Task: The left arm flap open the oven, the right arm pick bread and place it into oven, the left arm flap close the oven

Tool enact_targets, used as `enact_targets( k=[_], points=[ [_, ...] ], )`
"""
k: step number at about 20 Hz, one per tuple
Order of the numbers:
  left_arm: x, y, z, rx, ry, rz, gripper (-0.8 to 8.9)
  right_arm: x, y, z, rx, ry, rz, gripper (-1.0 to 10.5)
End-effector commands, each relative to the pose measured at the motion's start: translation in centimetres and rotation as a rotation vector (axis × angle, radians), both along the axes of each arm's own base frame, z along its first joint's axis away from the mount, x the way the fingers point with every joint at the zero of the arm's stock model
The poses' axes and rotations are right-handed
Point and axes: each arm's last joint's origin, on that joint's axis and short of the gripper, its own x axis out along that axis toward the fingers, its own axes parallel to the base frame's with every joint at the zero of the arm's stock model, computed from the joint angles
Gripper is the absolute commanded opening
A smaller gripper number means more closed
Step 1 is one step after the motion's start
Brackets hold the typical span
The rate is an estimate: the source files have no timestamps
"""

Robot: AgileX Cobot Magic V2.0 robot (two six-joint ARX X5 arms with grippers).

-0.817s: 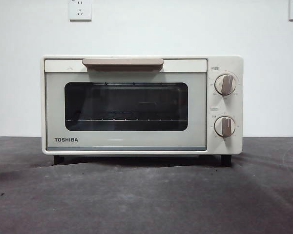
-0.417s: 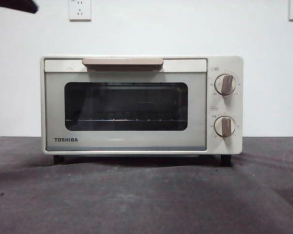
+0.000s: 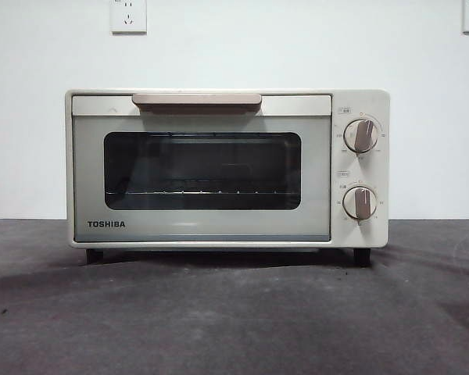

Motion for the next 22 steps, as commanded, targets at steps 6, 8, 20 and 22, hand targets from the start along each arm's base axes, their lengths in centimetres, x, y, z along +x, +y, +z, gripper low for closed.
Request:
enact_targets(
  k=[6,8,20,22],
  points=[
    [-0.56,-0.35,0.79,-0.03,-0.037,-0.102,0.96,-0.11,0.19,0.47,-0.013,-0.034,0.04,0.3],
    [-0.55,-0.36,0.78,-0.029,-0.036,-0.102,1.8,-0.1,0.18,0.47,-0.007,-0.025,0.032,0.8],
    [-0.5,-0.38,0.88,-0.034,-0.047,-0.101,5.32,-0.08,0.19,0.45,0.044,0.043,0.001,5.4],
    [-0.47,-0.39,0.96,-0.037,-0.056,-0.101,5.32,-0.08,0.19,0.44,0.055,0.059,-0.006,5.4]
  ],
)
